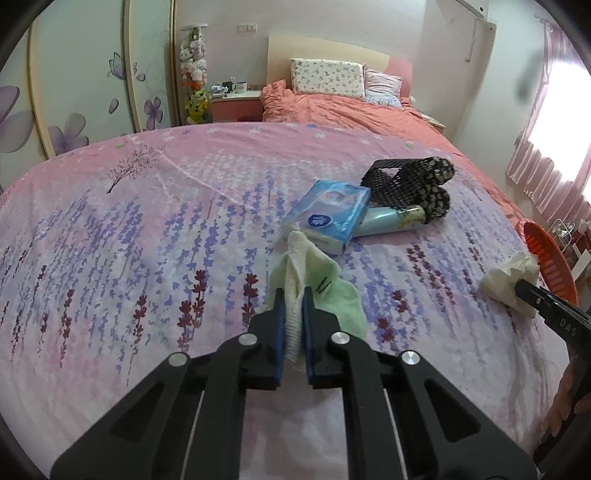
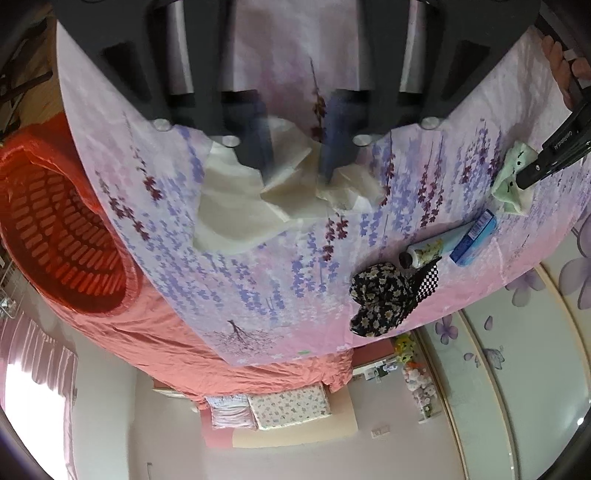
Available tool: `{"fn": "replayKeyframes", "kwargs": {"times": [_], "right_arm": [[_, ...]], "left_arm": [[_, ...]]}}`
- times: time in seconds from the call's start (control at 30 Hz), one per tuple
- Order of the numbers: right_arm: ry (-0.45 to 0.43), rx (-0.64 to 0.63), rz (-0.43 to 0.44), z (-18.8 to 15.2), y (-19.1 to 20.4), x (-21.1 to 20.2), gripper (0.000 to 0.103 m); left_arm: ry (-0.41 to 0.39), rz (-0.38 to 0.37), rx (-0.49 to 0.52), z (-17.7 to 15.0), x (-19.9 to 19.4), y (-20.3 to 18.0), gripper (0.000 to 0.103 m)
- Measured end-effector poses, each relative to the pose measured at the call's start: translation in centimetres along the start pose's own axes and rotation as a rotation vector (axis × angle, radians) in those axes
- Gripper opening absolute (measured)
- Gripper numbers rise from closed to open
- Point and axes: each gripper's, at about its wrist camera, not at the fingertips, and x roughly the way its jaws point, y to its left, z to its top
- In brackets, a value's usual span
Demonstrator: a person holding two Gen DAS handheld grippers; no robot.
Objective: Collect trash
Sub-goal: 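Grasp the light green sock with the left tool while the right tool grasps the white paper, then carry the green sock and white paper over the orange basket and open both tools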
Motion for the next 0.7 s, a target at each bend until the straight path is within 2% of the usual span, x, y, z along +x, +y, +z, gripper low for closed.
{"fn": "replayKeyframes", "kwargs": {"times": [0.13, 0.3, 0.33, 0.4, 0.7], "right_arm": [[0.007, 0.006, -0.002, -0.2, -0.5, -0.2, 0.025], [0.028, -0.015, -0.016, -0.9, -0.7, 0.4, 0.03], [0.031, -0.013, -0.01, -0.9, -0.8, 0.5, 0.026], [0.028, -0.035, -0.013, -0.9, -0.7, 0.3, 0.024], [-0.132, 0.009, 0.029, 0.9, -2.1, -5.5, 0.023]], "left_arm": [[-0.019, -0.007, 0.017, -0.1, -1.2, -1.0, 0.01], [0.006, -0.015, 0.018, -0.4, -1.1, -1.9, 0.01], [0.006, -0.019, 0.016, -0.4, -1.1, -1.9, 0.01], [-0.002, -0.024, 0.022, -0.3, -1.5, -2.4, 0.01], [-0.075, -0.063, 0.043, 1.4, -4.5, -5.0, 0.01]]}}
